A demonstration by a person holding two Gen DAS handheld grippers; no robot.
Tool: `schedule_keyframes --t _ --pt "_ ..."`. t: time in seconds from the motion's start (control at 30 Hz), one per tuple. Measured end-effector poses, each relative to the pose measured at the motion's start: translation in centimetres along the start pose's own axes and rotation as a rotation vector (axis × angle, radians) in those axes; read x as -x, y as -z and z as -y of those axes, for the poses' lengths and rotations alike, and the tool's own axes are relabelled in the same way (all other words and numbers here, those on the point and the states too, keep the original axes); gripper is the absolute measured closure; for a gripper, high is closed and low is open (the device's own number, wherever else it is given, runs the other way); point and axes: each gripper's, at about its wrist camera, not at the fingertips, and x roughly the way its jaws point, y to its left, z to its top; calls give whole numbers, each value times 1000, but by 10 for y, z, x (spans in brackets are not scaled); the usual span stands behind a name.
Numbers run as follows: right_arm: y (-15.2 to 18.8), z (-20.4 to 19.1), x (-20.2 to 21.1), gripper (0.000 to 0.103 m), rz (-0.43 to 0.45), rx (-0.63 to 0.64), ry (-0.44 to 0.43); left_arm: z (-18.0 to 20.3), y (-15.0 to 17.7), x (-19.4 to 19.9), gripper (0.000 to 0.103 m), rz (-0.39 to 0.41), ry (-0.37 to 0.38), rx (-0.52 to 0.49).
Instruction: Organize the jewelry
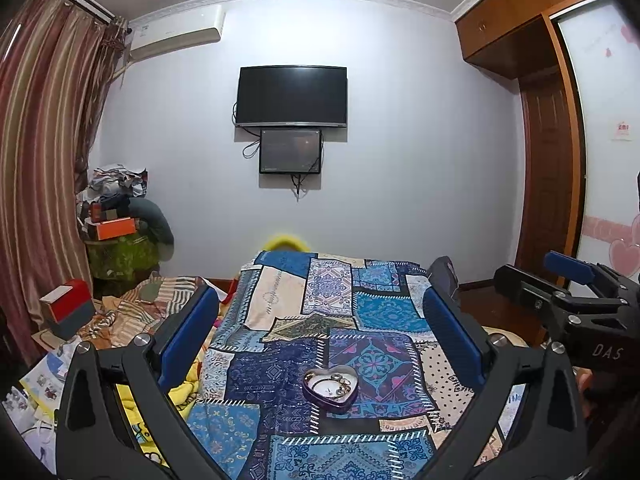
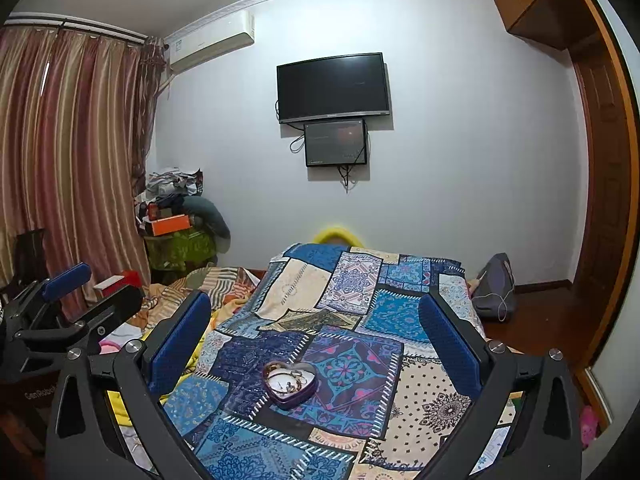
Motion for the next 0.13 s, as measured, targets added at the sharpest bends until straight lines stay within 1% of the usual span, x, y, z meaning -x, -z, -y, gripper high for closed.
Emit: schedule_keyframes --t 0.13 --pt "0 0 0 0 -1 -1 1 -1 0 0 1 -2 2 4"
